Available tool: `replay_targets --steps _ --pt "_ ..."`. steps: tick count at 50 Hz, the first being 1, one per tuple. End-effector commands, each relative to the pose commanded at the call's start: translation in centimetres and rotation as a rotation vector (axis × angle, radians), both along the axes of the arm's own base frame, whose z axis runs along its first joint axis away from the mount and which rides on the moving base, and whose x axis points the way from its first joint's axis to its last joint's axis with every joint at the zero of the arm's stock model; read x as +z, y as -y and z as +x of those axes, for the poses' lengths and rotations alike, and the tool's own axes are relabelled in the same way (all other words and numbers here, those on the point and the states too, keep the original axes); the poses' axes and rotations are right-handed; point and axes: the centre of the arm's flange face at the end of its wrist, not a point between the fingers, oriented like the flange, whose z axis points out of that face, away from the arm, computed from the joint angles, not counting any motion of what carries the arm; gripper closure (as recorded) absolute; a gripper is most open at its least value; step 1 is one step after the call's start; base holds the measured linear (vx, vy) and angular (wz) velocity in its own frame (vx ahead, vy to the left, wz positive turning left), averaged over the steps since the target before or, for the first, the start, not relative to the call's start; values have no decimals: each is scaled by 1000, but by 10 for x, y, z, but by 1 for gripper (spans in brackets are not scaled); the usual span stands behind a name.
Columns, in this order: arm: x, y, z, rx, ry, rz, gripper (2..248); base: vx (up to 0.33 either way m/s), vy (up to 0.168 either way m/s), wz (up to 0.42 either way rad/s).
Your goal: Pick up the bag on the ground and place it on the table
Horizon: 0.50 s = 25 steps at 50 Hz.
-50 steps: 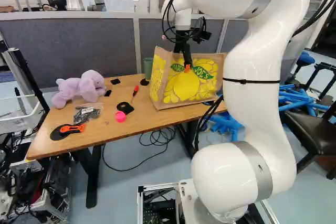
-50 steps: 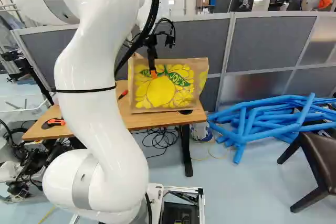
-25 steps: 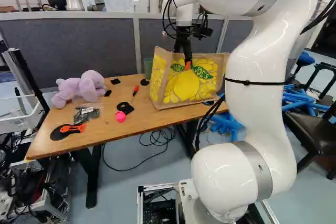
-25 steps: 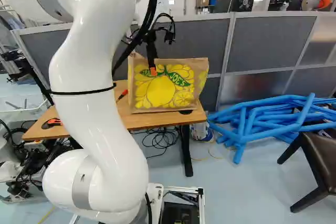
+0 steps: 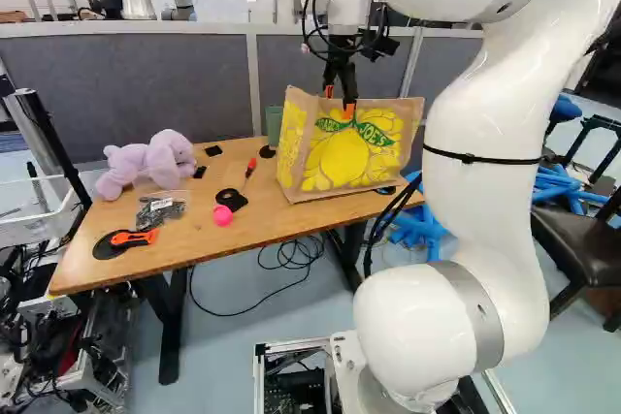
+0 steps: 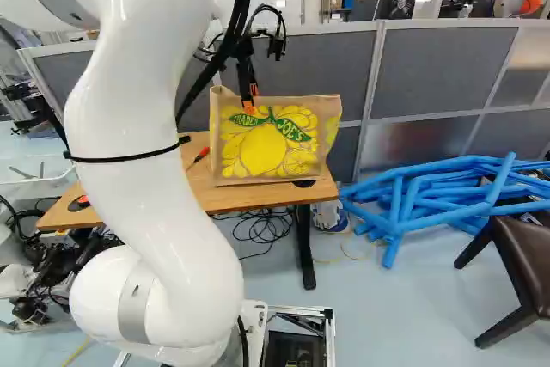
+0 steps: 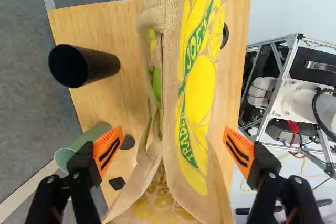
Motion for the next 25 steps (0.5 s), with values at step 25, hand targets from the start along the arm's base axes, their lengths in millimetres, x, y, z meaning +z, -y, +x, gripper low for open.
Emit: replay_targets --steps 25 --pt "38 1 -17 0 62 2 3 0 0 0"
